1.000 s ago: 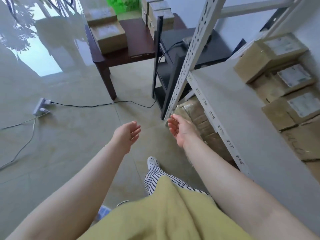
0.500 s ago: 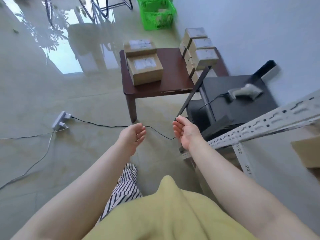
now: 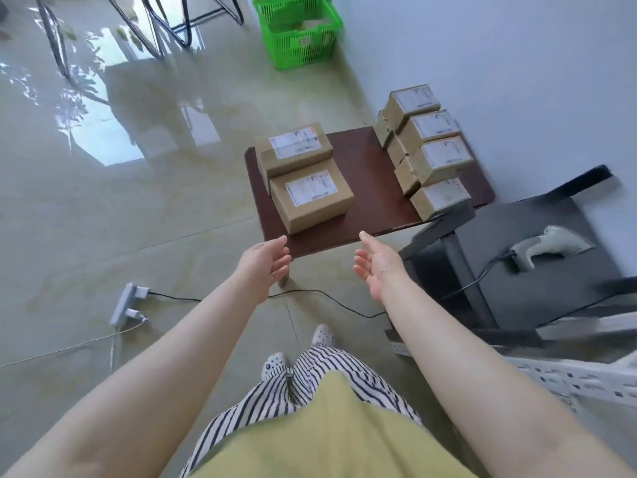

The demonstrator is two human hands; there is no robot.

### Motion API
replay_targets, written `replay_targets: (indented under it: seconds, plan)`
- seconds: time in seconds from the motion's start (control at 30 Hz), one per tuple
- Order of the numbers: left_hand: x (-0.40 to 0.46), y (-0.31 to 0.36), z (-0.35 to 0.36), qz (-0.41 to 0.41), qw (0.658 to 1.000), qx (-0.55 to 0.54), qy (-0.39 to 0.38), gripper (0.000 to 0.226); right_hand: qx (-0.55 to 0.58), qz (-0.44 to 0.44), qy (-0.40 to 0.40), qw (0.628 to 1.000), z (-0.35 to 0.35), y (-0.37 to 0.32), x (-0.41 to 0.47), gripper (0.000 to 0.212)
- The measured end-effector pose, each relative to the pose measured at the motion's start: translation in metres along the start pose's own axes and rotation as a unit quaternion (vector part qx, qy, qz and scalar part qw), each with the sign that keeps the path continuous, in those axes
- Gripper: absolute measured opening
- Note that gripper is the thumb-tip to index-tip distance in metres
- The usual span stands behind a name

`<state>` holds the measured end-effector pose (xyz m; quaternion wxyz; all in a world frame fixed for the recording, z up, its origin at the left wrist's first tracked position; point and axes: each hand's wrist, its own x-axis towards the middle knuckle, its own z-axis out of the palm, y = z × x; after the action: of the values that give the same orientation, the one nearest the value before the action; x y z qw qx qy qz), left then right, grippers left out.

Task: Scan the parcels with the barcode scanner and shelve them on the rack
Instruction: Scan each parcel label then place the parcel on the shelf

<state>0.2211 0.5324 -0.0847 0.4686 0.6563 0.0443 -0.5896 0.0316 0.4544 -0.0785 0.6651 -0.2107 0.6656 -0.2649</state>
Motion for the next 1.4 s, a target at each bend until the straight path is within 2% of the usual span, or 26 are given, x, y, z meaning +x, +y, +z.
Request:
replay_targets:
  seconds: [0.23,0.33,0.57,0.63,0.77,0.83,0.97,1.07,1.13,1.23,1.3,1.4]
  plan:
    - [0.082,0.04,0.028,-0.013,0.998,0.023,0.055,0.036,-0.107,-0.024,0.019,0.994,0.021,-0.051,0.108,0.054]
    - [0.122,0.051,0.038,-0.025,0.997,0.031,0.07,0.054,-0.147,-0.026,0.02,0.989,0.033,-0.064,0.156,0.055]
    - [0.204,0.059,0.058,-0.004,0.993,0.086,0.08,0.08,-0.227,-0.038,-0.022,0.973,0.061,-0.056,0.239,0.055]
    - [0.217,0.051,0.059,0.004,0.989,0.117,0.085,0.091,-0.231,-0.046,-0.025,0.972,0.064,-0.045,0.249,0.052]
    - [0.211,0.031,0.065,0.011,0.981,0.176,0.08,0.081,-0.189,-0.051,-0.008,0.981,0.056,-0.029,0.244,0.045]
    - [0.201,0.016,0.068,-0.021,0.981,0.182,0.065,0.094,-0.175,-0.049,0.0,0.983,0.043,-0.021,0.242,0.043]
    - [0.195,-0.007,0.068,-0.073,0.971,0.223,0.041,0.098,-0.175,-0.028,0.003,0.984,0.033,-0.011,0.237,0.062]
    - [0.2,0.001,0.06,-0.037,0.944,0.322,0.061,0.111,-0.148,0.016,0.0,0.989,0.035,0.003,0.231,0.069]
    - [0.206,0.012,0.053,0.016,0.92,0.389,0.054,0.107,-0.135,0.042,-0.009,0.99,0.035,0.015,0.226,0.068]
    - [0.216,0.02,0.046,0.05,0.895,0.443,0.014,0.076,-0.108,0.095,-0.06,0.988,0.038,0.036,0.214,0.083]
    - [0.219,0.019,0.045,0.03,0.899,0.437,0.002,0.062,-0.081,0.116,-0.084,0.986,0.044,0.049,0.203,0.086]
    - [0.217,0.009,0.045,0.001,0.916,0.401,-0.005,0.064,-0.019,0.117,-0.069,0.991,0.048,0.063,0.195,0.078]
